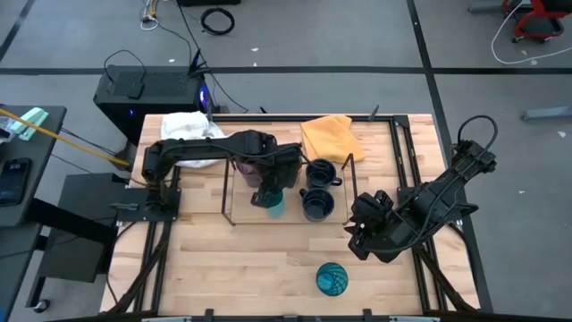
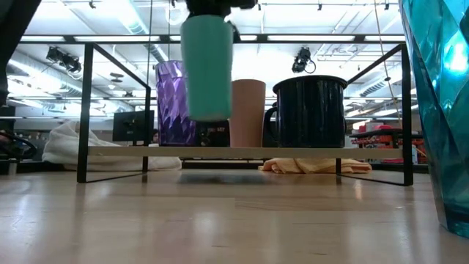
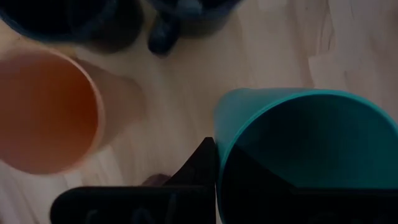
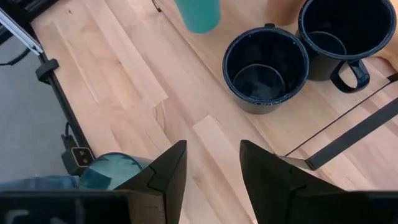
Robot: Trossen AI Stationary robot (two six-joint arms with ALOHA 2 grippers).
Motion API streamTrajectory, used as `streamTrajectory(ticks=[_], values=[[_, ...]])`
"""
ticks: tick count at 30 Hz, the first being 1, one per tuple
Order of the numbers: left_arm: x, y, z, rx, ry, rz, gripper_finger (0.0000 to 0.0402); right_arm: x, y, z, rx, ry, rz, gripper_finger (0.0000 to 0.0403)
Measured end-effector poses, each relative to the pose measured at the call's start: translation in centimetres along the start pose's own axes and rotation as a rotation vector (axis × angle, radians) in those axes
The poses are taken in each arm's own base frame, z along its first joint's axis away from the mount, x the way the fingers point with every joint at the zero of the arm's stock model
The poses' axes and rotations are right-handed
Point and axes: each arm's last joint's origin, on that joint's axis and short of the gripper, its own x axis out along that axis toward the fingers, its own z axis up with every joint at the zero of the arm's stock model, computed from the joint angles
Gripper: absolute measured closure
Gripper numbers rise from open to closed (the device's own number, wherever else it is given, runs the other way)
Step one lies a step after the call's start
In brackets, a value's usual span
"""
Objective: Stack small to large cups/mugs on shelf
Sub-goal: Put the blue cup on the shelf
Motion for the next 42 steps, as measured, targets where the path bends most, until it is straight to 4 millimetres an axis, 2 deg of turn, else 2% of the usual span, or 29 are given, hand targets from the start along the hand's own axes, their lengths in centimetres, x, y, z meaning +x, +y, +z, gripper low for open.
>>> streamTrajectory(ticks=[9, 19, 25, 30, 42], values=[[-3.3, 0.6, 1.3, 0.028, -0.091, 0.070, 0.0392, 0.0, 0.1, 0.0, -0.003, 0.000, 0.006, 0.0248], [-1.9, 1.1, 3.3, 0.057, -0.006, 0.043, 0.0391, 0.0, 0.1, 0.0, 0.008, 0.000, 0.009, 0.0248], [-1.2, 1.1, 2.9, 0.063, 0.036, 0.026, 0.0392, 0.0, 0.1, 0.0, 0.009, 0.000, 0.009, 0.0248], [-1.2, 1.3, 3.1, 0.051, 0.020, 0.034, 0.0392, 0.0, 0.1, 0.0, -0.002, 0.000, 0.009, 0.0248], [0.2, 1.6, 3.5, 0.056, 0.029, 0.026, 0.0392, 0.0, 0.1, 0.0, -0.001, 0.001, 0.009, 0.0248]])
